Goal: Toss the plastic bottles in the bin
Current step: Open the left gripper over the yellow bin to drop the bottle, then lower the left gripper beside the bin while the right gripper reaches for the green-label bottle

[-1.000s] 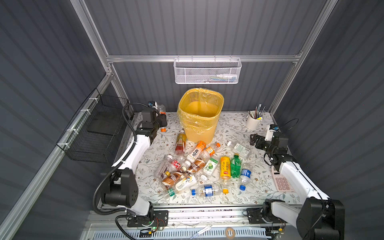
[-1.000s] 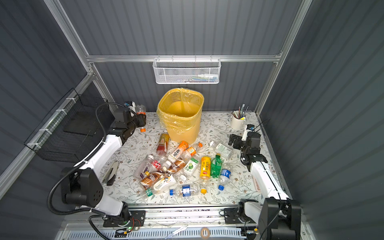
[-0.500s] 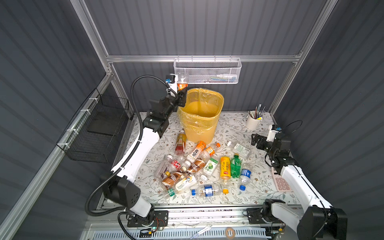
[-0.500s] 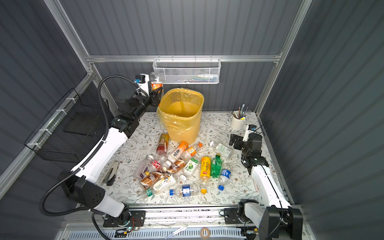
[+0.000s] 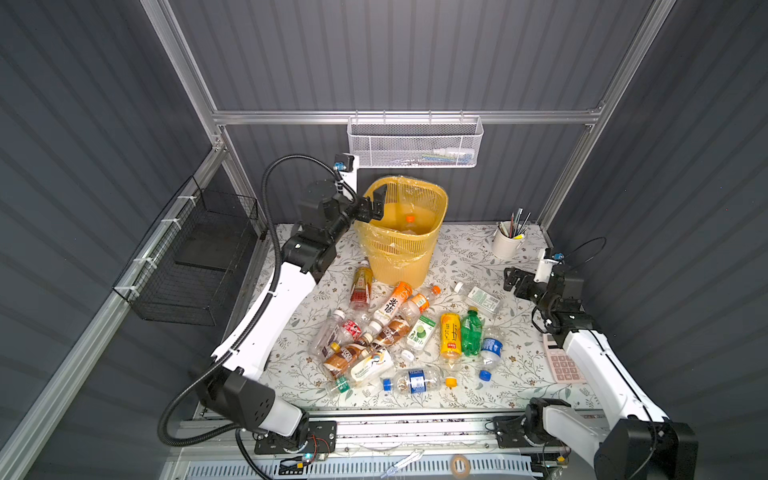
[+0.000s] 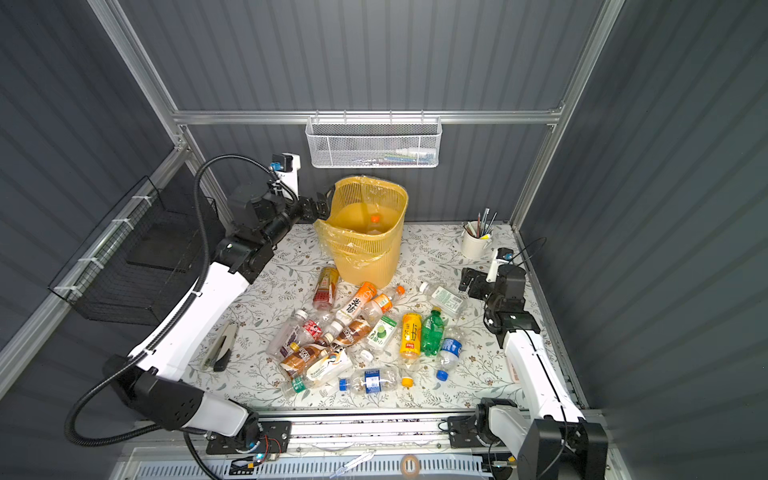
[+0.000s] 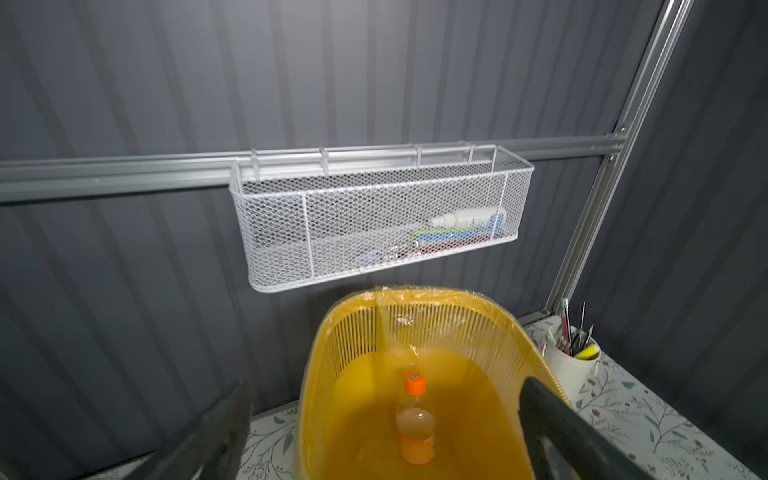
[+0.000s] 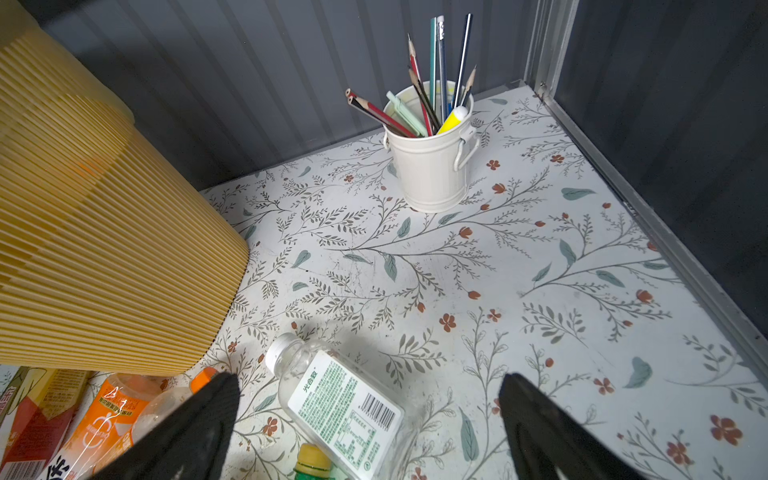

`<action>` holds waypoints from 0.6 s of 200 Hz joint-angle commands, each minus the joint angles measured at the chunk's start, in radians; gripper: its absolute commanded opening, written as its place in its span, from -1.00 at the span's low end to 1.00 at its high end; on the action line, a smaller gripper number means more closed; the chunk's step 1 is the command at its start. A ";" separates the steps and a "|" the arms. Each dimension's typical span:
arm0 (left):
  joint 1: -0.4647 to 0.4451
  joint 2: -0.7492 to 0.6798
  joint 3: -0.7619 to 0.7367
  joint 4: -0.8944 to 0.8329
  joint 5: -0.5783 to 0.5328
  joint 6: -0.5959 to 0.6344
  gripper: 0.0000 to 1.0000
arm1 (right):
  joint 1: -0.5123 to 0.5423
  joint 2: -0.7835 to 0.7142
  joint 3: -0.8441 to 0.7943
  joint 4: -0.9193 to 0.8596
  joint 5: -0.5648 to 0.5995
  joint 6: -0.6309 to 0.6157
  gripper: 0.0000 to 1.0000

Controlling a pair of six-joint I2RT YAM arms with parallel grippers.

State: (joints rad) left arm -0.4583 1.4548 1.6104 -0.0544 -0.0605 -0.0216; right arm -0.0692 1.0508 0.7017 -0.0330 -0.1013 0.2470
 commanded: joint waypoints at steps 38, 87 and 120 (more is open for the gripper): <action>0.001 -0.129 -0.258 0.066 -0.118 -0.008 0.99 | 0.032 0.041 0.055 -0.060 -0.005 -0.027 0.98; 0.001 -0.193 -0.394 0.010 -0.191 -0.053 0.99 | 0.127 0.201 0.181 -0.203 0.019 -0.166 0.98; 0.021 -0.254 -0.498 -0.003 -0.327 -0.132 0.99 | 0.173 0.328 0.282 -0.338 0.034 -0.273 0.98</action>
State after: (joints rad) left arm -0.4583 1.2644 1.1614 -0.0441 -0.2707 -0.0795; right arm 0.0780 1.3128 0.9195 -0.2317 -0.0895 0.0834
